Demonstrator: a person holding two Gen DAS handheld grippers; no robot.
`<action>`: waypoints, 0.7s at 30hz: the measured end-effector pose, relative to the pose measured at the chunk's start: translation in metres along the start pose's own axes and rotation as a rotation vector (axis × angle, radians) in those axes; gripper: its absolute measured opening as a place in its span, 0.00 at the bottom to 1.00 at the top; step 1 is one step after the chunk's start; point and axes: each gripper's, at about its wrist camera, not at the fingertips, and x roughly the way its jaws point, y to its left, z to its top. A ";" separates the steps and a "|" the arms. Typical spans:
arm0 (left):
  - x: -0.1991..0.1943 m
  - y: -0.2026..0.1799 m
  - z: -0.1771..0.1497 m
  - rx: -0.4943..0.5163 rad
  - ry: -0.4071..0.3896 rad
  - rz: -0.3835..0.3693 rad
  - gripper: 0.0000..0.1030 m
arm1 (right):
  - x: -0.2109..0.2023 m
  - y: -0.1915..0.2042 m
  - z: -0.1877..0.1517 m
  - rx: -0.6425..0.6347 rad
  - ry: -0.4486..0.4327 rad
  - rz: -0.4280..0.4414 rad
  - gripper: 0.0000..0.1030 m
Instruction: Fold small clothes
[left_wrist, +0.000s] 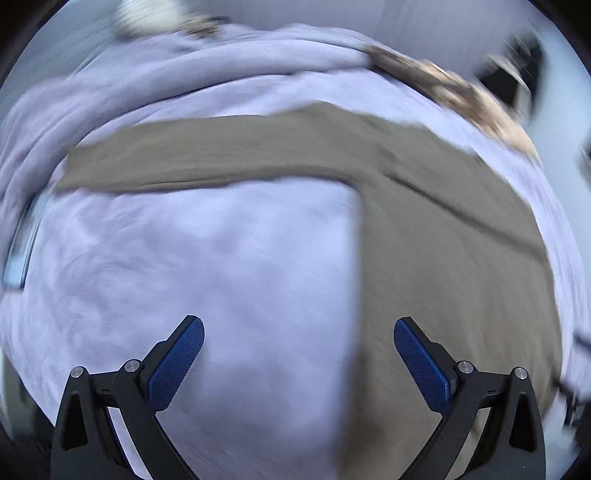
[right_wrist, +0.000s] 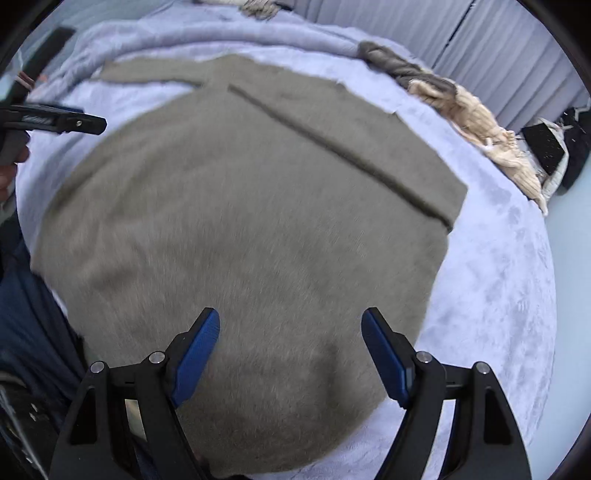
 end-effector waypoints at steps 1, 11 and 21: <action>0.007 0.025 0.012 -0.095 -0.014 -0.019 1.00 | 0.001 0.000 0.006 0.012 -0.013 -0.015 0.79; 0.076 0.213 0.076 -0.694 -0.171 -0.307 1.00 | 0.026 0.057 0.046 -0.103 0.035 -0.028 0.79; 0.102 0.240 0.118 -0.692 -0.272 -0.425 0.10 | 0.048 0.076 0.093 -0.127 0.068 -0.035 0.79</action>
